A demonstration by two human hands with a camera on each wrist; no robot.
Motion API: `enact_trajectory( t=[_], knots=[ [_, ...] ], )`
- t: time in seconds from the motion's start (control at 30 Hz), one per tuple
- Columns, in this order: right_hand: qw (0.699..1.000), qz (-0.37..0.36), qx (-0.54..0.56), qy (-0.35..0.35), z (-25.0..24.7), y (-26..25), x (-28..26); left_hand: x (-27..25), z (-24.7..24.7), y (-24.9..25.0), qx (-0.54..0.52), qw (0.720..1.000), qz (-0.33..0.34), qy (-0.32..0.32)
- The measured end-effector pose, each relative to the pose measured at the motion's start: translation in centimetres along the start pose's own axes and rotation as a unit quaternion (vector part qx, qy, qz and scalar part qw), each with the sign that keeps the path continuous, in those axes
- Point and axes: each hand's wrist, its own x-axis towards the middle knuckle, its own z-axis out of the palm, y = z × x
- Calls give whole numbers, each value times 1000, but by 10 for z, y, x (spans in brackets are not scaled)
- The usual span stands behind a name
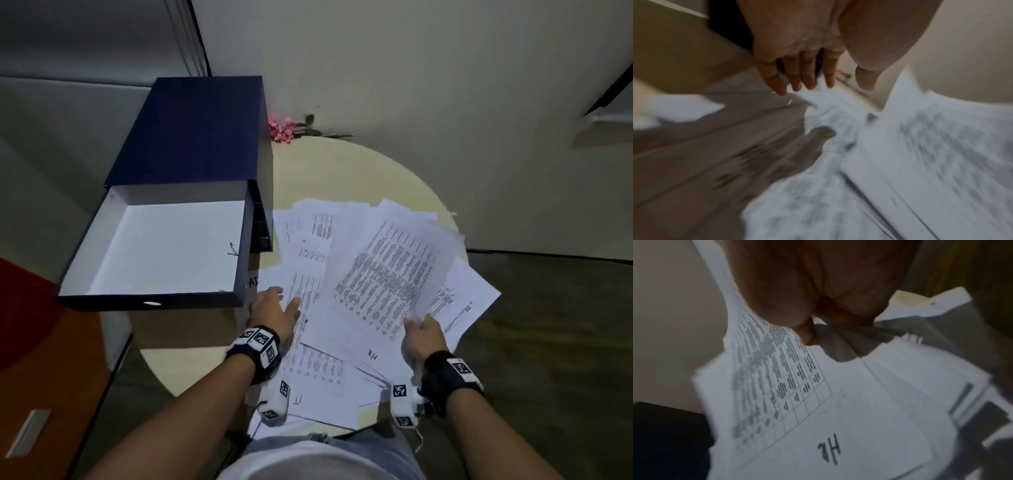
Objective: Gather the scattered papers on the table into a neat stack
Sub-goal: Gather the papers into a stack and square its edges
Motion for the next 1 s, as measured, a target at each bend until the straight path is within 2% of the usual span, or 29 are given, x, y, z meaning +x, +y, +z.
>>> enact_trajectory(
  t=[0.07, 0.1, 0.23, 0.33, 0.43, 0.6, 0.67, 0.77, 0.9, 1.0],
  knots=[
    [999, 25, -41, -6, 3, 13, 0, 4, -2, -15, 15, 996, -83, -44],
    [998, 33, -59, -9, 6, 17, 1, 5, -3, -20, 19, 994, -94, -60],
    [997, 49, -61, -19, 8, 25, 9, 11, -8, -16, 22, 994, -90, -52],
    [996, 91, 13, -16, 8, 36, 18, 6, -6, -11, 128, 982, -98, -97],
    [993, 109, 45, -11, 15, 45, 25, 1, 0, -17, 153, 984, -66, -70],
    [995, 100, 25, -13, 14, 43, 25, -4, 13, -11, 70, 996, -43, -19],
    [995, 98, 17, -15, 14, 45, 26, -2, 12, -8, 30, 997, -66, -2],
    [994, 101, 23, -16, 14, 52, 30, 6, 12, -7, 19, 990, -132, -37],
    [995, 95, 16, -18, 15, 50, 27, 6, 12, 2, 35, 973, -220, -51],
    [996, 87, 15, -18, 13, 46, 25, 5, 19, 16, -16, 968, -249, -30]
  ],
)
